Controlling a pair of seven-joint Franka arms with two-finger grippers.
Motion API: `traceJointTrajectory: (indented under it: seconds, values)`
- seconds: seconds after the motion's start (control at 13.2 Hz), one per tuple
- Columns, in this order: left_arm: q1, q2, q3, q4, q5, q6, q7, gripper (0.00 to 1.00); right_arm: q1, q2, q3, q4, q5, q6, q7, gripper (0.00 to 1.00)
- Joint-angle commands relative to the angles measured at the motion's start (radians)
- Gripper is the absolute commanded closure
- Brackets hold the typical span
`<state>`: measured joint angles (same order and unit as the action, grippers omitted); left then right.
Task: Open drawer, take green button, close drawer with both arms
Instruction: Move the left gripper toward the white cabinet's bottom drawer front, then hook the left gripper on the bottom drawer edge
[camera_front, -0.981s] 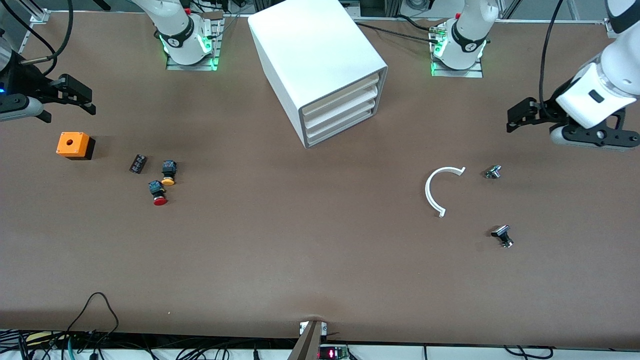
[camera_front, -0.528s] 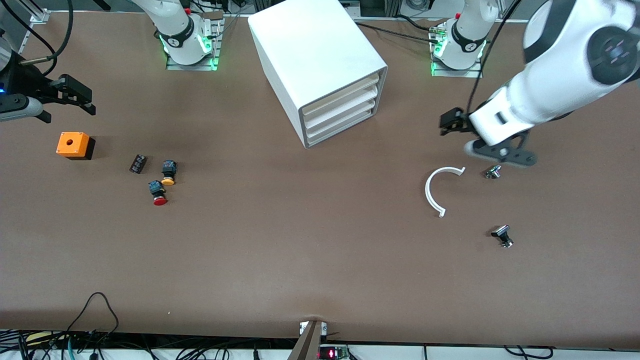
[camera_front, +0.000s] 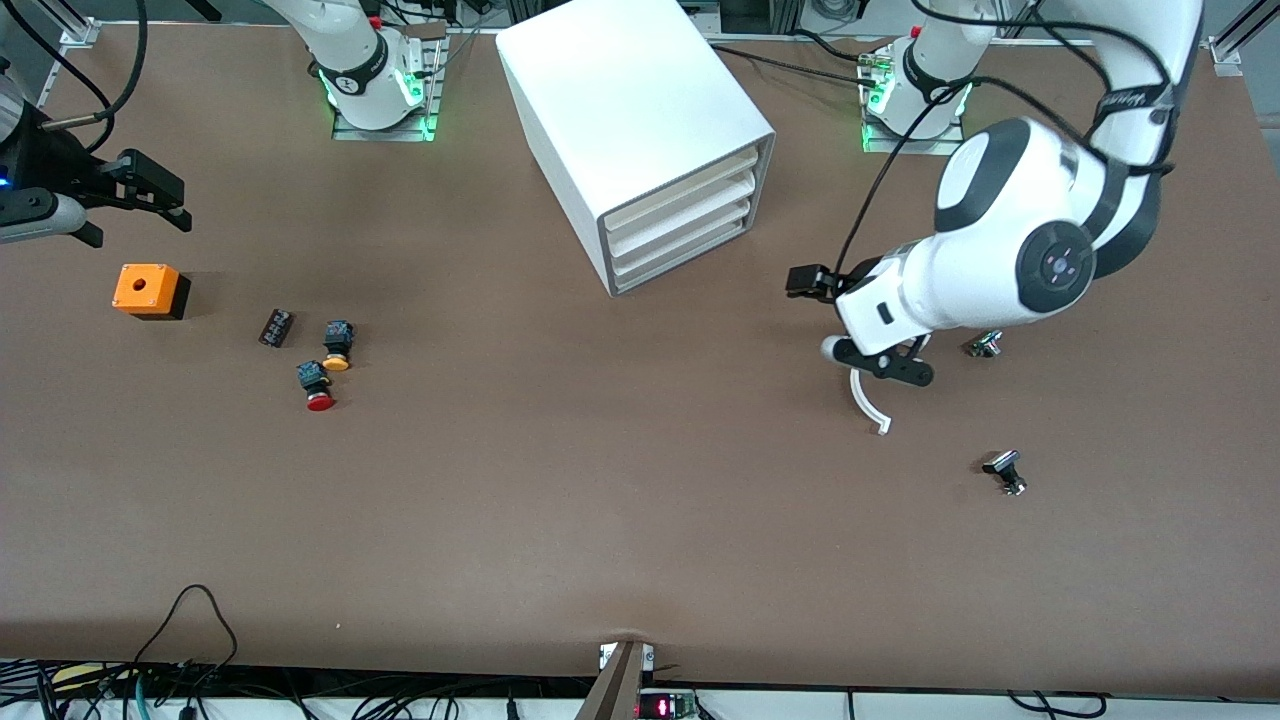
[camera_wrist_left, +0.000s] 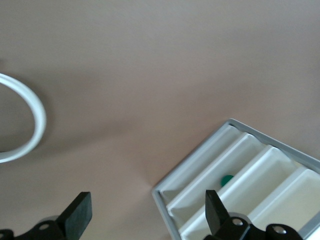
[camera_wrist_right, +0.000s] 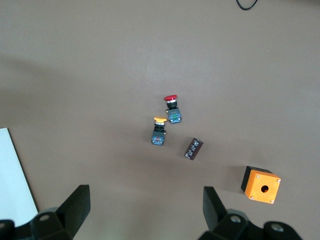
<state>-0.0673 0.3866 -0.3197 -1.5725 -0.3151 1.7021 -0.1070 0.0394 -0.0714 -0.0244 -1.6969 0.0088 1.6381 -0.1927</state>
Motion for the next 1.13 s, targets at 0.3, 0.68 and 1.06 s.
traceJointTrajectory:
  seconds: [0.3, 0.68, 1.06]
  values:
    - [-0.054, 0.138, -0.024, 0.0, -0.108, 0.033, 0.052, 0.01, -0.006, 0.009, 0.006, 0.022, 0.002, -0.004, 0.013, 0.0]
    - [-0.149, 0.215, -0.025, -0.053, -0.17, 0.142, 0.052, 0.01, -0.006, 0.009, 0.006, 0.022, 0.004, -0.004, 0.013, 0.0]
    - [-0.198, 0.219, -0.025, -0.13, -0.17, 0.218, 0.052, 0.01, -0.006, 0.01, 0.006, 0.022, 0.008, -0.004, 0.013, 0.0]
